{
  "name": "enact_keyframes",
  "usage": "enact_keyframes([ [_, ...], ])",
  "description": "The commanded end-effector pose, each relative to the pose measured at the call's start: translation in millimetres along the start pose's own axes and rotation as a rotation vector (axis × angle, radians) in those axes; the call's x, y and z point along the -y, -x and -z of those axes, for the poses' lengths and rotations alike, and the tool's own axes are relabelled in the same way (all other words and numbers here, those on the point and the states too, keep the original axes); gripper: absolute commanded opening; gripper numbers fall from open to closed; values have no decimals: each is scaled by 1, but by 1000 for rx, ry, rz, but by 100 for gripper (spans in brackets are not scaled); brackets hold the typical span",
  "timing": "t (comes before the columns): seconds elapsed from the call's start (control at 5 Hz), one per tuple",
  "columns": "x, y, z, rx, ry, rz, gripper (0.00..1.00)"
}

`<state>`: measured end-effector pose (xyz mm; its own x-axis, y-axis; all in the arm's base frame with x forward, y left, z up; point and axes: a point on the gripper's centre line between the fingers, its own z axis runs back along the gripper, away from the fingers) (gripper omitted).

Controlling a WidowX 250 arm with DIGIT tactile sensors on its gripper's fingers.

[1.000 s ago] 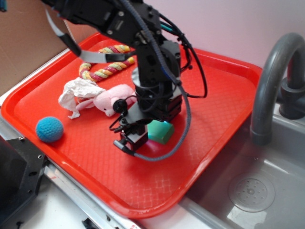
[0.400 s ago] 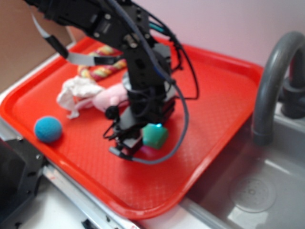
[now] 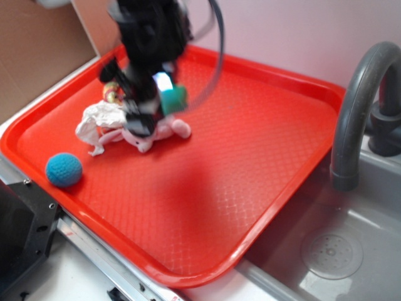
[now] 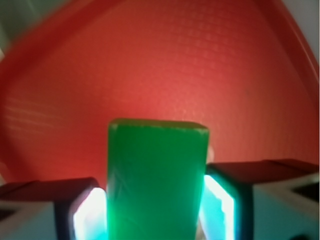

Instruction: Grab the green block.

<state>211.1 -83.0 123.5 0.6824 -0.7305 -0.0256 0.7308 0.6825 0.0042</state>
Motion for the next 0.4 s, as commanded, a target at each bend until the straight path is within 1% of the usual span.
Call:
enact_keyframes([
  [0.0, 10, 58, -65, 78, -40, -511, 0],
  [0.2, 17, 47, -64, 27, -41, -759, 0],
])
